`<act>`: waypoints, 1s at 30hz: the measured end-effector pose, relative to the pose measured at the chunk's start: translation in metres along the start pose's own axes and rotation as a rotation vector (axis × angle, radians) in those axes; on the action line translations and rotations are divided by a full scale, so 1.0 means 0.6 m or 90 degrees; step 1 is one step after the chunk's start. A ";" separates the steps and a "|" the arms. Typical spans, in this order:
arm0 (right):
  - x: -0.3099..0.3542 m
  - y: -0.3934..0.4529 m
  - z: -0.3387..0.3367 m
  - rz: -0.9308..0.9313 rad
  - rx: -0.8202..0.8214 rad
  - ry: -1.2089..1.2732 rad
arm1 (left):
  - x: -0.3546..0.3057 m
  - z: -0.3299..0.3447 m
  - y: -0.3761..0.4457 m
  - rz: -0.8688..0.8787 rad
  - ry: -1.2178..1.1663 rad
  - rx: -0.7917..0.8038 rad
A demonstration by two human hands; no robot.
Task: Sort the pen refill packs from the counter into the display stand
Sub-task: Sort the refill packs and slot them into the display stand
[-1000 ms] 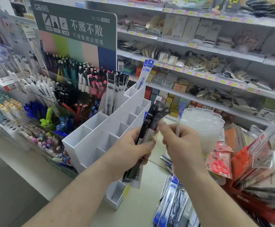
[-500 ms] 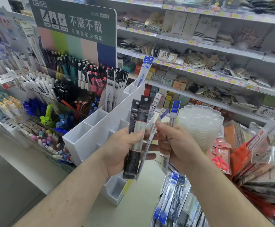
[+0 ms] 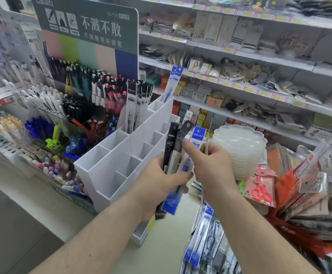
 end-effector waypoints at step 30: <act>-0.005 0.003 0.030 0.100 0.114 0.152 | -0.007 -0.047 0.024 0.039 -0.072 -0.084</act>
Point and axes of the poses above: each hand's wrist, its own y-axis towards the middle knuckle, its own z-axis out of the palm, x = y × z, the point moved 5 cm from there along y, towards the middle knuckle, and after that the axes turned 9 degrees about -z, right-handed, at the moved point
